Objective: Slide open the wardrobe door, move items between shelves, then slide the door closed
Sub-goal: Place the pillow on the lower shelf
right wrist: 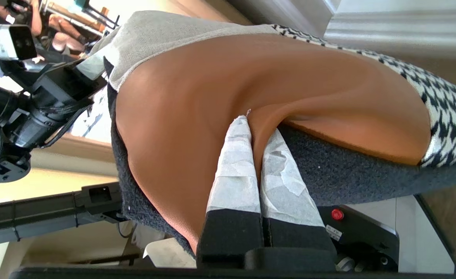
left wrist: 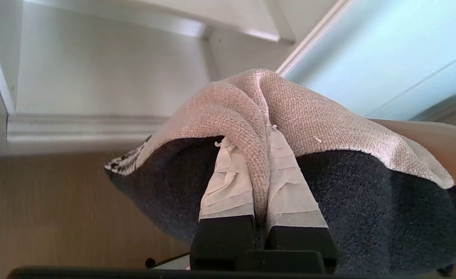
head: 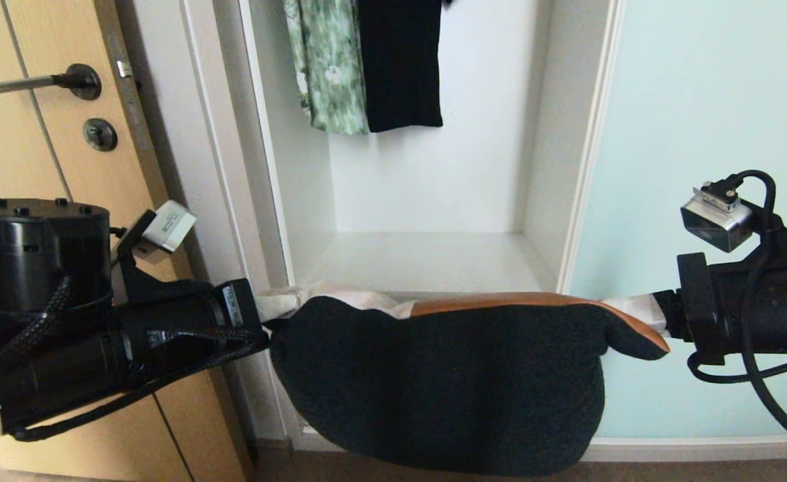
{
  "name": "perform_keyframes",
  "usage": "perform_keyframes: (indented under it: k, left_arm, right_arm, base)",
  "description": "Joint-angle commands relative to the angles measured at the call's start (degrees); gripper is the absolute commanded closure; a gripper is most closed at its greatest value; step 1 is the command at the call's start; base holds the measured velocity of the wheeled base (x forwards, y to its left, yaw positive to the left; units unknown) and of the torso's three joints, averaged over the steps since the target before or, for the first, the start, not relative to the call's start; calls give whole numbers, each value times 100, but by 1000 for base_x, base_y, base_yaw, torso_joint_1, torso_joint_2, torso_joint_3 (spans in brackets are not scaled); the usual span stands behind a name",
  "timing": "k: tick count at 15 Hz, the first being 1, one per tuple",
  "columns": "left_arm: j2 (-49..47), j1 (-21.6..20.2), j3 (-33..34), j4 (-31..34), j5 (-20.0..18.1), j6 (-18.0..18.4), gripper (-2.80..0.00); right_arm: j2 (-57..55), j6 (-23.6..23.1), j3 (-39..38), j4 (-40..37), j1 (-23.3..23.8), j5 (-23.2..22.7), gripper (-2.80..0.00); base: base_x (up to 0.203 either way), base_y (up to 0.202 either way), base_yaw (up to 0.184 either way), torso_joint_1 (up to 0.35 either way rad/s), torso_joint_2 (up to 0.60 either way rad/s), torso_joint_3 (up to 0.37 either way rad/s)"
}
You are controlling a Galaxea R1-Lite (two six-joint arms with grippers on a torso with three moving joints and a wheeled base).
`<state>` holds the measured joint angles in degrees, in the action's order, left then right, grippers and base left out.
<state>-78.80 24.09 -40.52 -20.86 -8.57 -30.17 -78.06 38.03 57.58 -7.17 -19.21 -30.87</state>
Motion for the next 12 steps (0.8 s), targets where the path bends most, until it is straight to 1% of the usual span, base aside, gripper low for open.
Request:
perform_keyframes:
  k: [1, 3, 4, 10, 12]
  left_arm:
    - [-73, -1, 9, -11, -4, -32, 0]
    - [-156, -1, 0, -9, 4, -33, 0]
    - [-153, -1, 9, -6, 4, -33, 0]
    - [-171, -1, 44, 3, -4, -33, 0]
    - [-171, -1, 36, -6, -13, -33, 0]
  right_arm:
    - [-17, 20, 8, -4, 3, -16, 0]
    - [-8, 20, 17, -4, -4, -16, 0]
    - [1, 20, 17, -4, -4, -16, 0]
    - [-61, 21, -1, -4, -12, -71, 0]
    - [-87, 29, -9, -4, -12, -130, 0]
  base:
    - [-194, 0, 0, 5, 2, 1]
    - [-182, 0, -1, 1, 6, 3]
    - [-102, 0, -2, 2, -1, -5]
    - [0, 0, 0, 0, 0, -5]
    - [0, 0, 0, 0, 2, -140]
